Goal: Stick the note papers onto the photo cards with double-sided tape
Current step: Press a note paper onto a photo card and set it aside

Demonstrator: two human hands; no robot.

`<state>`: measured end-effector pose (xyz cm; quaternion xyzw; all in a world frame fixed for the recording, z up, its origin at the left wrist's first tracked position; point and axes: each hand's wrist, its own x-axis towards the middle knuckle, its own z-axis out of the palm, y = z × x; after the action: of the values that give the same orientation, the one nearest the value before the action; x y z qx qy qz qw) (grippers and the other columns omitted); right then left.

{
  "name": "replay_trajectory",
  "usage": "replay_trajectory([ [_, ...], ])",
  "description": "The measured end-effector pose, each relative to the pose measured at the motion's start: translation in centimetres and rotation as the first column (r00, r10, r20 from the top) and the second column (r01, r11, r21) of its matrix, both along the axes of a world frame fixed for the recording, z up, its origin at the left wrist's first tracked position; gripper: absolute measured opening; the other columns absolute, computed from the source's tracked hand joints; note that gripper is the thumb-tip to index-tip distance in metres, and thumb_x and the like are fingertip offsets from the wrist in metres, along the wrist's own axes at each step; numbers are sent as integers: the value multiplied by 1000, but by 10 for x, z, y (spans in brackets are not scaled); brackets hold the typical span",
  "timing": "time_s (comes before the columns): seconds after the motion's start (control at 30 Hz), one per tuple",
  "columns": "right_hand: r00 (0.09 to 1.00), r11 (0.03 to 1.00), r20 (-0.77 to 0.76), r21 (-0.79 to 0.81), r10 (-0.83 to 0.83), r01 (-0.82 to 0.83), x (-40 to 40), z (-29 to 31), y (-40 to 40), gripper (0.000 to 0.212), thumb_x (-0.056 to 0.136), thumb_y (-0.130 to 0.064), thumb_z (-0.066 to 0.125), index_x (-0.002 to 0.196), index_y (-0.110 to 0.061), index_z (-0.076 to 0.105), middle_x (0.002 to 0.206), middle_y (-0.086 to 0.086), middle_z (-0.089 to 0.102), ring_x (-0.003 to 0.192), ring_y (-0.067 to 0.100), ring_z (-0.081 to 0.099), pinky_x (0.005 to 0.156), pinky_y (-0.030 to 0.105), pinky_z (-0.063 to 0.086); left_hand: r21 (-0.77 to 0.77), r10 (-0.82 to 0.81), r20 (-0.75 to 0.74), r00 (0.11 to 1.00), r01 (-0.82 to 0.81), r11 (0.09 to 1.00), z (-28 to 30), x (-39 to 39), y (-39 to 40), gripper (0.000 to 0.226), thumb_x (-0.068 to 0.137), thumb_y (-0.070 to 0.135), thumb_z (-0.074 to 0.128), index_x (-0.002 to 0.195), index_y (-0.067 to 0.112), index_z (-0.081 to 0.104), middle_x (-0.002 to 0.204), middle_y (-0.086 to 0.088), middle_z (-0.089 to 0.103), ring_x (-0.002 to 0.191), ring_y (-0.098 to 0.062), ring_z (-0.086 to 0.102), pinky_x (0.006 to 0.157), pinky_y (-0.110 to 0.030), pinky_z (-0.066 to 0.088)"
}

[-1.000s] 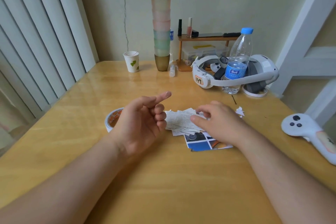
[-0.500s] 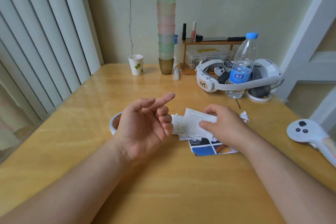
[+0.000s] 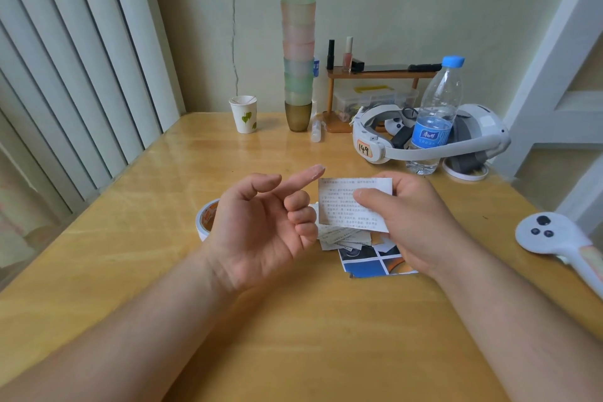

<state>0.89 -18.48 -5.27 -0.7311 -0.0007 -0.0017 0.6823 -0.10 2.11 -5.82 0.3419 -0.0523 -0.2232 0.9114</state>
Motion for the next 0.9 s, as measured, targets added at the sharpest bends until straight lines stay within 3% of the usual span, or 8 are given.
replay_trajectory([
  [0.07,998,1000,-55,29,-2,4,-1,2,1,8,99,-5,64,99,-5,72,94,13,80,88,28,78,74,42,63,146,39,101,994,-54,988,-1,0,-2,51,81,22,51,122,3,75,70,0,37,65,-16,33,64,-27,33],
  [0.13,990,996,-142,92,2,11,-2,3,2,8,101,-7,61,103,-6,69,95,12,80,86,25,78,72,39,63,385,83,331,940,-215,897,-4,0,-1,48,80,18,53,121,4,76,71,1,42,68,-17,35,68,-32,32],
  [0.17,983,990,-185,140,11,15,-2,3,3,9,101,-7,59,105,-5,67,96,14,80,85,25,78,70,38,62,515,40,523,851,-353,781,-6,0,3,47,83,19,55,123,8,76,73,5,45,71,-16,39,71,-32,34],
  [0.23,969,968,-237,249,77,-16,-4,5,3,15,103,-7,55,112,-1,66,100,20,78,85,29,78,70,39,62,588,-262,807,529,-682,436,-11,-1,10,49,91,32,58,138,26,69,86,13,49,83,-13,49,81,-30,42],
  [0.3,953,946,-258,316,157,-70,-6,8,1,22,104,-8,51,118,3,65,102,23,77,86,33,78,72,41,62,440,-503,816,284,-870,222,-14,1,16,49,97,44,54,144,34,62,99,7,47,97,-18,49,90,-33,43],
  [0.33,945,937,-265,335,190,-94,-7,10,0,25,105,-9,49,119,4,65,105,25,76,88,35,78,73,42,62,395,-543,804,241,-900,185,-13,0,17,49,99,48,51,144,36,62,103,4,45,100,-19,47,93,-34,41],
  [0.6,918,927,-289,337,271,-167,-11,14,-4,31,104,-6,44,124,12,60,112,32,73,102,42,75,84,51,63,319,-617,763,193,-943,99,-3,-2,20,57,100,69,35,141,42,64,113,-6,41,108,-25,42,100,-39,39],
  [0.9,881,902,-322,372,347,-219,-10,13,-4,39,105,-16,43,133,6,59,125,26,70,119,44,68,112,64,44,160,-739,670,68,-986,54,3,2,20,54,97,73,43,133,43,70,122,-14,52,105,-32,46,102,-42,40],
])
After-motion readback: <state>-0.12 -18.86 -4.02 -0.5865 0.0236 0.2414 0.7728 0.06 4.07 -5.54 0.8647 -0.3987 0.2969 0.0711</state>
